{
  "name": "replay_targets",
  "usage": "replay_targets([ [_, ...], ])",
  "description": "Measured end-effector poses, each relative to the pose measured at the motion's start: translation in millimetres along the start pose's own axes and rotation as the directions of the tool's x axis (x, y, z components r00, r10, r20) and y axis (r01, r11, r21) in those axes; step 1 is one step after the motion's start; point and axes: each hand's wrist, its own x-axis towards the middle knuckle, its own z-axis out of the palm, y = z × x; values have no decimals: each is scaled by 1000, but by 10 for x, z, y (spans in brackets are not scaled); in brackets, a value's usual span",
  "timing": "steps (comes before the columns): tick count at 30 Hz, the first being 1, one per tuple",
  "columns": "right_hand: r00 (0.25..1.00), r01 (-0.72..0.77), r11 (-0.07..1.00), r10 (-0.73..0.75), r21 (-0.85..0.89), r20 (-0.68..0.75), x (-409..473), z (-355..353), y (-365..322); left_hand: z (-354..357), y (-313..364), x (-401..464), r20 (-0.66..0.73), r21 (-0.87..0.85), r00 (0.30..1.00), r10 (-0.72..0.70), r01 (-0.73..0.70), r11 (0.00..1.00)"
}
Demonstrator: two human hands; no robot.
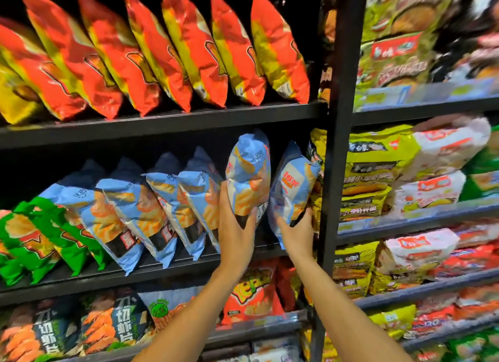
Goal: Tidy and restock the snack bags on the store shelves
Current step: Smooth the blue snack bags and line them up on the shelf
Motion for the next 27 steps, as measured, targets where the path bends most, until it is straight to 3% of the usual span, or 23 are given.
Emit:
replay_targets([
  [4, 997, -4, 1000, 4, -5, -83, 36, 73, 136, 285, -181, 176, -28, 41, 999, 29, -28, 999],
  [12, 993, 69, 994, -76, -82, -93, -19, 93, 315, 520, -647, -90, 172, 212, 974, 149, -184, 960],
  [17, 994, 75, 991, -83, -107, -68, 65, 96, 363, 600, -638, -17, 167, 242, 980, 104, -143, 960],
  [22, 998, 66, 998, -67, 19, 19, -77, 19, 370, 483, -614, -44, 194, 247, 969, 154, -201, 948],
  [24, 997, 66, 987, -59, 144, -46, -259, -57, 336, 329, -569, -104, 223, 240, 952, 210, -262, 935],
  [27, 952, 284, 934, -248, 218, -179, -604, -131, 268, -91, -632, -216, 233, 270, 915, 330, -387, 882],
])
